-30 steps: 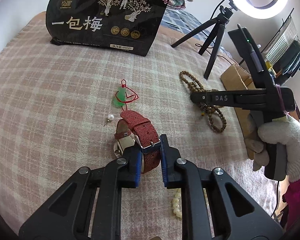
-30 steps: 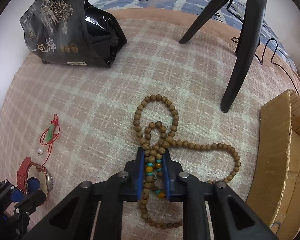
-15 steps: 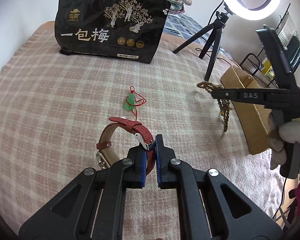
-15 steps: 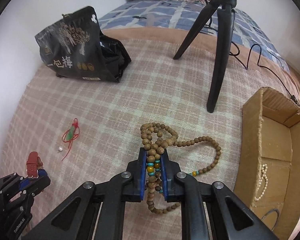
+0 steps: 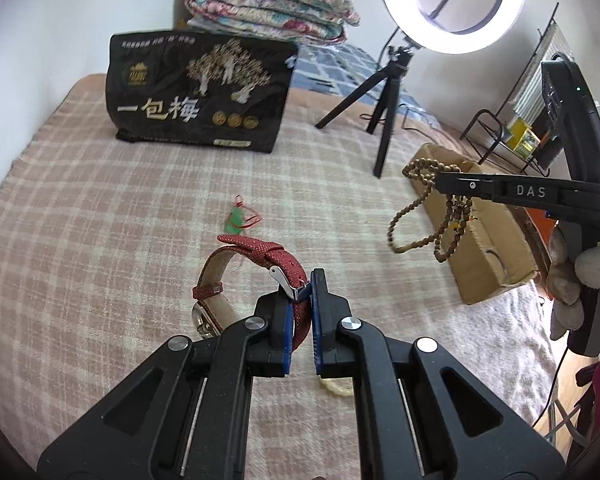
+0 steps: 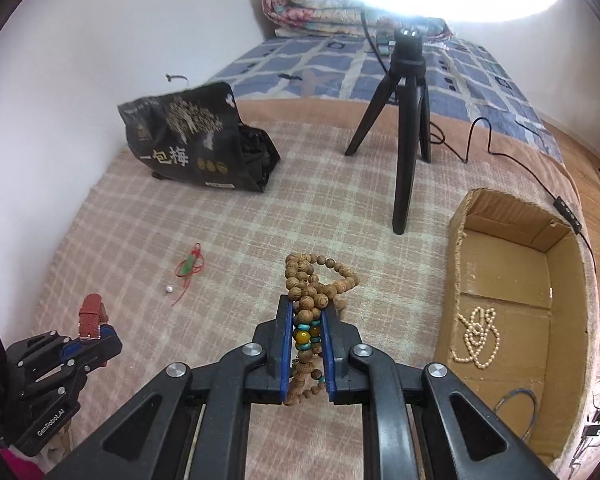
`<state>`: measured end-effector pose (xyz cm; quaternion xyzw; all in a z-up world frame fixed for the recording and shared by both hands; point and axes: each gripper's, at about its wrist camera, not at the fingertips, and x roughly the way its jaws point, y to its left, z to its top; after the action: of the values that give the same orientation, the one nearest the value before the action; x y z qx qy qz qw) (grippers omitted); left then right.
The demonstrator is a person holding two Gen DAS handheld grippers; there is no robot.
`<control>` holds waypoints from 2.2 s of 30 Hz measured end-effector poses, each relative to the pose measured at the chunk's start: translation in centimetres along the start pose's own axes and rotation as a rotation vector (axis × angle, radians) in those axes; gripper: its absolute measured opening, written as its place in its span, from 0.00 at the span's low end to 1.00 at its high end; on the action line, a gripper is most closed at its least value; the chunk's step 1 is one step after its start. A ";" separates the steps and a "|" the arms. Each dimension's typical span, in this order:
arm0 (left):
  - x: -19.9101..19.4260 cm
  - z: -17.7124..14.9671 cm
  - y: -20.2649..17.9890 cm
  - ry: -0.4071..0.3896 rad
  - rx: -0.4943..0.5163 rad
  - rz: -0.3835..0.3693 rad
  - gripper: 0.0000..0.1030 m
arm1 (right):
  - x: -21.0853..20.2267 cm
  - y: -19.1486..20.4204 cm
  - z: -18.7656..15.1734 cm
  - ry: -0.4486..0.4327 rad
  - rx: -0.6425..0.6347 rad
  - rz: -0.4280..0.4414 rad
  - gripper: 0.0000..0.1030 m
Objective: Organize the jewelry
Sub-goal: 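Carry the watch and wooden bead strand over the box with both tools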
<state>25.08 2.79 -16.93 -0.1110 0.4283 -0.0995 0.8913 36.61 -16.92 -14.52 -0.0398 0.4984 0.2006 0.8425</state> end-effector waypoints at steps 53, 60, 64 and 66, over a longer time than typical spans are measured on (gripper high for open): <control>6.9 2.6 -24.5 0.062 0.267 -0.297 0.05 | -7.8 -18.2 -1.5 -0.111 0.180 -0.103 0.11; 8.8 2.1 -25.5 0.081 0.302 -0.269 0.05 | -6.2 -19.2 -1.7 -0.087 0.189 -0.106 0.11; 9.1 1.6 -26.1 0.080 0.317 -0.247 0.05 | -5.5 -19.4 -2.0 -0.076 0.192 -0.107 0.11; 9.3 1.4 -26.3 0.074 0.330 -0.234 0.05 | -5.2 -19.5 -2.0 -0.072 0.193 -0.105 0.11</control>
<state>29.69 -24.68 -15.51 -0.0089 0.4229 -0.2751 0.8634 40.08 -36.90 -13.66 0.0228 0.4822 0.1084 0.8690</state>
